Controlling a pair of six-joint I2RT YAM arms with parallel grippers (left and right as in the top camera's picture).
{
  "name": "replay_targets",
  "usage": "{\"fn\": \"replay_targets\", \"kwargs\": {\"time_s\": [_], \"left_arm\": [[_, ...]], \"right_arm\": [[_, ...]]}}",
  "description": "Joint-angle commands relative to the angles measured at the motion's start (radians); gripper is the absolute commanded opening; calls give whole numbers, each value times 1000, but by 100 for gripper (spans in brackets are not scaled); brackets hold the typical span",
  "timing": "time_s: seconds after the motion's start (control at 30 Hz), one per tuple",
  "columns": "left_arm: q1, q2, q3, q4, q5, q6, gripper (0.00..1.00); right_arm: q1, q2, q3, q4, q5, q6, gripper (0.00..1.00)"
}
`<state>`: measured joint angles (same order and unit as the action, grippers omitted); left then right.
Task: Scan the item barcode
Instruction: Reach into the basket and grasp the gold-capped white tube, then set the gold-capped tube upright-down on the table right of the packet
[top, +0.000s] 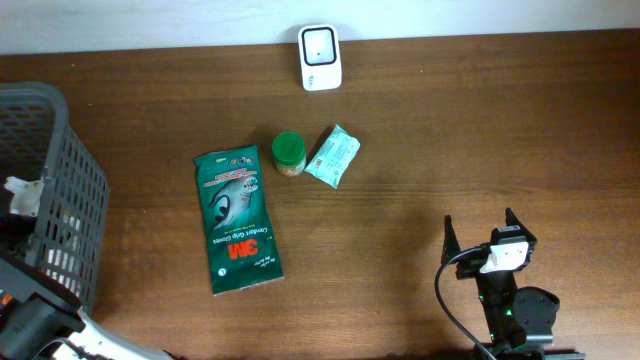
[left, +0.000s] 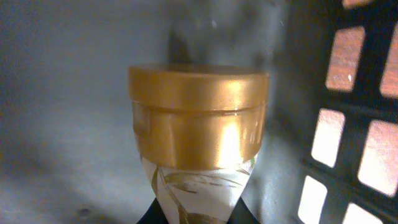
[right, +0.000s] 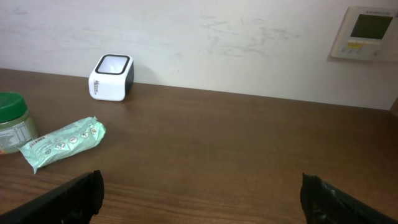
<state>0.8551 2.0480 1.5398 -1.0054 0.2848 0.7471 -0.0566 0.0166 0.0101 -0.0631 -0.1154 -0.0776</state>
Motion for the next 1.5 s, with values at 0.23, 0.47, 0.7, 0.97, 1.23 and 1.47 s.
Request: {"fn": "replay_targets", "kwargs": {"time_s": [0.23,0.47,0.7,0.97,1.23,1.47], "left_arm": [[-54,33,290,-65,-18,-286,0],[-129,22,621,-238,-18,-483,0],[-161,-66,922,-332,-19,-704,0],[-240,-235,1083,-269,78,-790,0],[-552,-303,1076,-234,189,-855,0],[-834,-256,954,-259,185,-856,0]], "right_arm": [[-3,-5,-5,-5,-12,12,98],[-3,-5,-5,-5,-12,12,98],[-3,-5,-5,-5,-12,12,98],[-3,-5,-5,-5,-12,12,98],[-3,-5,-5,-5,-12,12,98],[-3,-5,-5,-5,-12,12,98]]}}
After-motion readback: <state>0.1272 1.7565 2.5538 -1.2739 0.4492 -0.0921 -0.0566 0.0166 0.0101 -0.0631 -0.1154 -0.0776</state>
